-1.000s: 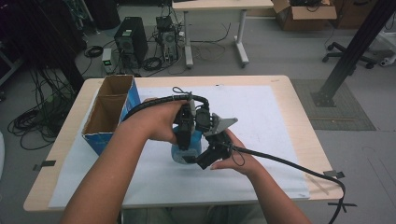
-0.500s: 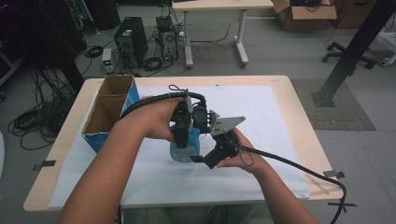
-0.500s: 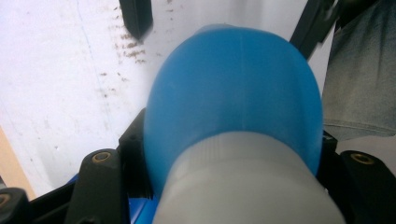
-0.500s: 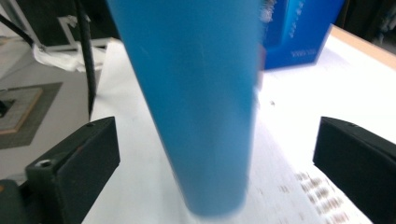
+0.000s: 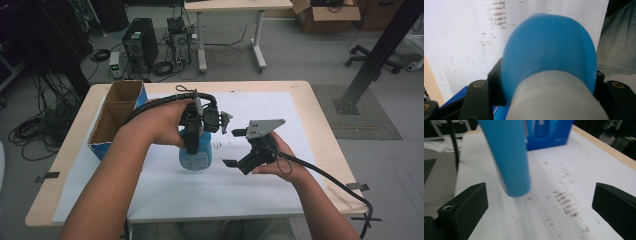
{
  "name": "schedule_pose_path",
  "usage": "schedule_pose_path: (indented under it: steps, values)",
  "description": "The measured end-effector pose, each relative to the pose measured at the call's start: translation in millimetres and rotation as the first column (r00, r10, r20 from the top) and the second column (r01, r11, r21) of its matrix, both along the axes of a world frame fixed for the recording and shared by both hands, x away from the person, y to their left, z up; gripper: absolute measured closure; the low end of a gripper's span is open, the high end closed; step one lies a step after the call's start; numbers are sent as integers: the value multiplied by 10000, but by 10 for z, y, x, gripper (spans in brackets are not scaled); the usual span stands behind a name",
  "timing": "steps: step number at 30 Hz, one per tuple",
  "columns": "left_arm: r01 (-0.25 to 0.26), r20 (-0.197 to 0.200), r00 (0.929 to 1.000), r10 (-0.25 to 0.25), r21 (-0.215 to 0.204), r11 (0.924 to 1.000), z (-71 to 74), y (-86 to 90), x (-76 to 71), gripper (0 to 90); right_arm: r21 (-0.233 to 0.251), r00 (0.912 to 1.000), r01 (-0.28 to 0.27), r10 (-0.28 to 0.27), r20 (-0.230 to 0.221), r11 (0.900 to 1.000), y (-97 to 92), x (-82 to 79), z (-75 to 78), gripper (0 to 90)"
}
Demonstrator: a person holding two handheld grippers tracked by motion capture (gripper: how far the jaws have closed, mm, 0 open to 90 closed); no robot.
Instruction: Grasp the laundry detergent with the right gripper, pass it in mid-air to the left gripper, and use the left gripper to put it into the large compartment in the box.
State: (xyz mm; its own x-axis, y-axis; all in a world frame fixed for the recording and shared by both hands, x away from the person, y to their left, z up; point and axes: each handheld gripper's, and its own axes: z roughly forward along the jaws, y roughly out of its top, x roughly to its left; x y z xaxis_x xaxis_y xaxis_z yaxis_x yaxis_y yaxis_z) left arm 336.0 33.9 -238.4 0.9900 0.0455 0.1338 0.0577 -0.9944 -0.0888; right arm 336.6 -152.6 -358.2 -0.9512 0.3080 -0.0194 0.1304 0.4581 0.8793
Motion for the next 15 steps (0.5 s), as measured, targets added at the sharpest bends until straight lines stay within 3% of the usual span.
schedule_pose_path:
  steps: [5, 10, 15]
  values:
    - [-265, -73, 9996, 265, -73, 9996, 48, 26, 23, 384, -97, 9999, 126, -127, -42, 9999, -173, 15, -11, 4]
    - [-863, -112, 9962, 862, -69, 9962, 133, 72, 71, 384, -181, 9997, 146, -149, -182, 9997, -282, 29, -45, 5]
    - [-1785, -130, 9839, 1783, -140, 9838, 230, 154, 126, 383, -433, 9989, 415, -425, -222, 9982, -349, 47, -60, 6]
